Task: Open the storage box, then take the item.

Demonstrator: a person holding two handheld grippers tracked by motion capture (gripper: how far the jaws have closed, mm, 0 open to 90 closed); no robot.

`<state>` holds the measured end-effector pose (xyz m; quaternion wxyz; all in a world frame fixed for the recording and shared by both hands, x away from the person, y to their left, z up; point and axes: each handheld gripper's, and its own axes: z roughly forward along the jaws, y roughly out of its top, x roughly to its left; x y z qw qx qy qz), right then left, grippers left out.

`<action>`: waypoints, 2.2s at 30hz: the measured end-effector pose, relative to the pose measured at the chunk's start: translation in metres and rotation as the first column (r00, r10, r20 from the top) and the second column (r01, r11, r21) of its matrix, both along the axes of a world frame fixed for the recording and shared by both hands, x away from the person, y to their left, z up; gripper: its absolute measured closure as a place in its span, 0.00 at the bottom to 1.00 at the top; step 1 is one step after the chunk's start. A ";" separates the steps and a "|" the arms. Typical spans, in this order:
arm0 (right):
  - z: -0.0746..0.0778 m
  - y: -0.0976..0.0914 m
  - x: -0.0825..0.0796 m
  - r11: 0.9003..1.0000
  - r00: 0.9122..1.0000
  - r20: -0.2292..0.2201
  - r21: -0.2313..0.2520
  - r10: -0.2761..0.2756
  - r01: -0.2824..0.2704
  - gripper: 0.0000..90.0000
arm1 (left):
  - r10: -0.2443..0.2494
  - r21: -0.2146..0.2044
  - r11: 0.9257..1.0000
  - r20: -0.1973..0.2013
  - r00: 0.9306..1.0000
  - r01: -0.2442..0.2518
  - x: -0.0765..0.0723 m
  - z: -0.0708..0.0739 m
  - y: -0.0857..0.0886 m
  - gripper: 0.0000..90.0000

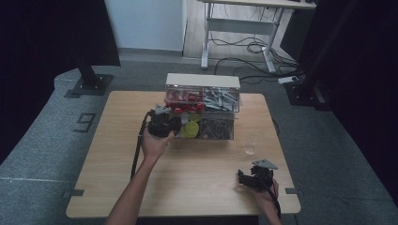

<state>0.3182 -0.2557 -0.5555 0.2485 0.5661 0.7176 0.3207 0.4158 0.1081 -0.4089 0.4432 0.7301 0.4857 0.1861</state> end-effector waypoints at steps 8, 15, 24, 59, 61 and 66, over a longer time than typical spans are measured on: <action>0.000 0.000 0.000 1.000 1.000 0.001 0.000 0.001 -0.001 0.15 | -0.003 0.002 1.000 -0.008 1.000 0.003 0.003 0.002 -0.002 1.00; 0.000 0.000 0.000 1.000 1.000 0.002 -0.001 0.002 -0.002 0.16 | -0.001 0.001 1.000 -0.008 1.000 0.001 0.003 0.003 -0.002 1.00; 0.001 0.003 -0.002 1.000 1.000 0.014 0.007 0.027 -0.027 0.23 | -0.010 -0.002 1.000 -0.006 1.000 0.010 0.003 0.003 -0.003 1.00; 0.058 0.040 0.036 0.968 0.961 0.205 0.130 0.184 -0.213 0.49 | -0.028 -0.014 1.000 -0.014 0.999 0.028 0.009 0.000 -0.003 1.00; 0.061 0.043 0.040 0.965 0.959 0.208 0.136 0.192 -0.223 0.50 | -0.028 -0.012 1.000 -0.015 0.999 0.028 0.009 0.000 -0.003 1.00; 0.067 0.048 0.049 0.960 0.956 0.210 0.150 0.204 -0.237 0.52 | -0.031 -0.007 1.000 -0.017 0.999 0.030 0.009 0.000 -0.004 1.00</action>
